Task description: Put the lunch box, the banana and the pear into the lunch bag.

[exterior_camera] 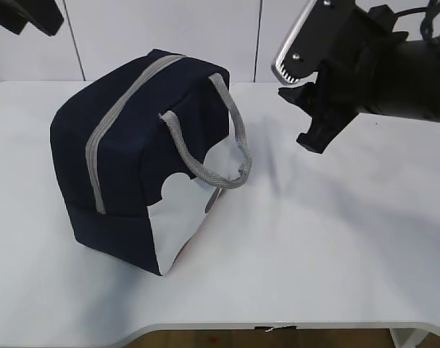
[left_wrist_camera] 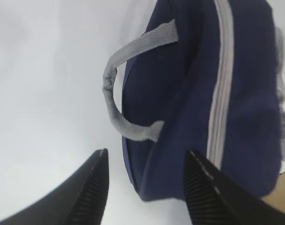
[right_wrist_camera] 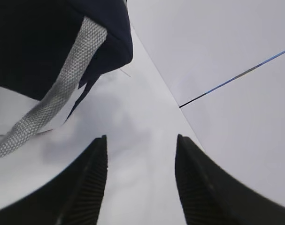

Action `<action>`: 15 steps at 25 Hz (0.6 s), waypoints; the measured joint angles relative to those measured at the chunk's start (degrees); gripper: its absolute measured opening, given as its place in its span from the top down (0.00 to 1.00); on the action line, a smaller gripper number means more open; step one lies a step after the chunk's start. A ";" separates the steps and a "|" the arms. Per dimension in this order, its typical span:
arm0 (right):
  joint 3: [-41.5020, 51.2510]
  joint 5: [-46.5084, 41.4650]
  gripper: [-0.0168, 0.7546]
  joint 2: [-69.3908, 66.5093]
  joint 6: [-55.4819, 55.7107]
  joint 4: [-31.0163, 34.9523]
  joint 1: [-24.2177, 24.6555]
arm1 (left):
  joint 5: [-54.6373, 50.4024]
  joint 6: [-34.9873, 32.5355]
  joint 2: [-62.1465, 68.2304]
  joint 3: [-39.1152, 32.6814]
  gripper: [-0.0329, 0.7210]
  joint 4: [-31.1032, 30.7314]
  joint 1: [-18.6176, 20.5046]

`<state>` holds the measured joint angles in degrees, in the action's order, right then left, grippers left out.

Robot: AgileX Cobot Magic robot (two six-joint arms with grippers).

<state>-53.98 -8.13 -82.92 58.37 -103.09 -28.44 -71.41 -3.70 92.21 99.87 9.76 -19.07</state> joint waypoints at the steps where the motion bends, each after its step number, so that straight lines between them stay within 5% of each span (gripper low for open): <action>1: 0.63 -0.13 0.48 0.82 0.00 0.00 0.00 | 0.00 0.00 -1.51 -0.85 0.44 0.00 0.00; 15: 2.48 -1.07 0.48 6.20 0.04 3.67 0.00 | -0.28 0.00 -26.57 -22.57 0.48 -2.79 0.00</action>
<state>-51.50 -9.20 -76.73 58.41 -99.41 -28.44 -71.70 -3.70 65.64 77.30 6.97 -19.07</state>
